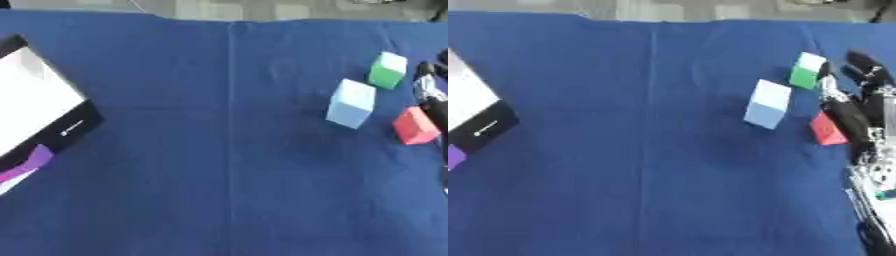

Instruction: Pick up the objects with one hand, pass them to the other hand, and then place them into the box on the other side of the table.

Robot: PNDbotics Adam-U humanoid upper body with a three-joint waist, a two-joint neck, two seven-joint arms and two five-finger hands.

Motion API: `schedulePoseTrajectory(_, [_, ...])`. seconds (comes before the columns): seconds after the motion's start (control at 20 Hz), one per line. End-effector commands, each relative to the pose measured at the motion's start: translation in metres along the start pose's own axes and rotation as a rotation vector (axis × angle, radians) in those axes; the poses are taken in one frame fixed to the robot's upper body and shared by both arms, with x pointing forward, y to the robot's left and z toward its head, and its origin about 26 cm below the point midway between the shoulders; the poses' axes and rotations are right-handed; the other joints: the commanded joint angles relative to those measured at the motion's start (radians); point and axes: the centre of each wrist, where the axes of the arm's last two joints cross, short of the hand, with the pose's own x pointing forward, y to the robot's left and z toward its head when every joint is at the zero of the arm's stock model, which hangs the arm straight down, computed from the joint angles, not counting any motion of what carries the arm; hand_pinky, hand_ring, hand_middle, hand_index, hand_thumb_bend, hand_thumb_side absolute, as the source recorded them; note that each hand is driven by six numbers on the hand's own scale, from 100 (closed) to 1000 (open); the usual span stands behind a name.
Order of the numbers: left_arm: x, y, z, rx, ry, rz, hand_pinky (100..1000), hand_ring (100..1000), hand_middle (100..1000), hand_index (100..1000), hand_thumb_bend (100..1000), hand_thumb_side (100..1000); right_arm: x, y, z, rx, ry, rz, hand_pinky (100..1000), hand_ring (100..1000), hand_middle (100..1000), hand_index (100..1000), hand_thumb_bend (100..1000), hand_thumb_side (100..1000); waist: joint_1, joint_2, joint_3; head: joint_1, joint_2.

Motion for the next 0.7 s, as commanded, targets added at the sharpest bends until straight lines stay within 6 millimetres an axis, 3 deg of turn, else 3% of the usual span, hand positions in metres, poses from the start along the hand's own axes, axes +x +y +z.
schedulePoseTrajectory(0.05, [0.011,0.005,-0.005,0.005,-0.035,-0.013,920,725,720,791,200,764,0.01,-0.006,-0.005,0.038,-0.048,0.028,669,909,852,826,254,290,-0.001,-0.023,-0.001,-0.018,-0.009])
schedulePoseTrajectory(0.4, [0.009,0.009,-0.004,0.01,-0.028,-0.031,920,725,720,791,198,766,0.012,-0.02,-0.007,0.122,-0.071,0.089,682,924,882,834,268,300,-0.007,-0.023,-0.015,-0.017,0.011])
schedulePoseTrajectory(0.7, [0.009,0.013,-0.002,0.012,-0.025,-0.048,920,725,720,791,197,767,0.014,-0.035,-0.006,0.261,-0.055,0.247,711,938,894,847,322,327,-0.013,-0.025,-0.028,-0.019,0.025])
